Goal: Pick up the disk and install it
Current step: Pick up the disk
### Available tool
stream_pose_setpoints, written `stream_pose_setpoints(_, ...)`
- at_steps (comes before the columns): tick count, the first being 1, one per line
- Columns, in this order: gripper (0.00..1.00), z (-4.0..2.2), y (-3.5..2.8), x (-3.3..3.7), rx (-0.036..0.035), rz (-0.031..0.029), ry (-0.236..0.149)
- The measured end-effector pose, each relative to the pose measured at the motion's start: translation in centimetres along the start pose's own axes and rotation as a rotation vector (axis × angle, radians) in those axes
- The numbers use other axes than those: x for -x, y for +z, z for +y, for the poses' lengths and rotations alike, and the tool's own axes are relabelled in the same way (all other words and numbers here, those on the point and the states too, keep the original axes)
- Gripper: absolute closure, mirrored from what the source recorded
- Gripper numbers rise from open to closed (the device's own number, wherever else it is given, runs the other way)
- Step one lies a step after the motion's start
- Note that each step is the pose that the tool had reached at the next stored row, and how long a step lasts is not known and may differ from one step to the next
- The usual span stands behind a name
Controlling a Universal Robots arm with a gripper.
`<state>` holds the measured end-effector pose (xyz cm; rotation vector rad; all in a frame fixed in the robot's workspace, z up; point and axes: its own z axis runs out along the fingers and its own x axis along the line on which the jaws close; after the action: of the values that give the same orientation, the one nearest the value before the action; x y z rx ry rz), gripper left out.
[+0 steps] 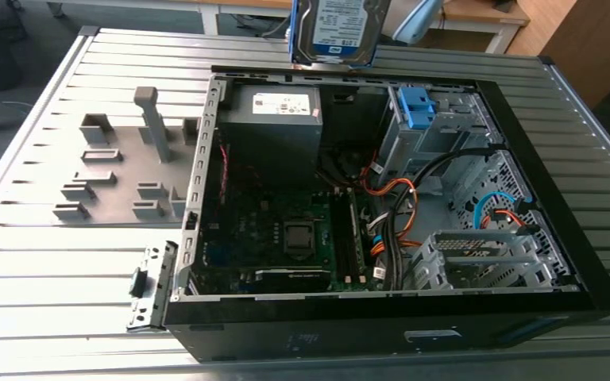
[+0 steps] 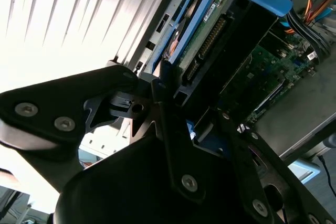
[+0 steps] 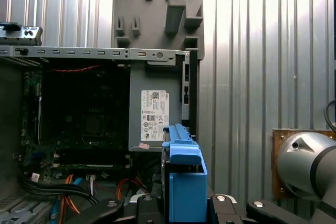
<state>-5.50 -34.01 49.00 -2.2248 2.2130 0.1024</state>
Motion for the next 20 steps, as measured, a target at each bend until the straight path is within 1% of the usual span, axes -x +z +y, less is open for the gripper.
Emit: stream_pose_setpoints(20, 0.64, 0.01, -0.06, -1.35, 0.0000, 0.0000, 0.000)
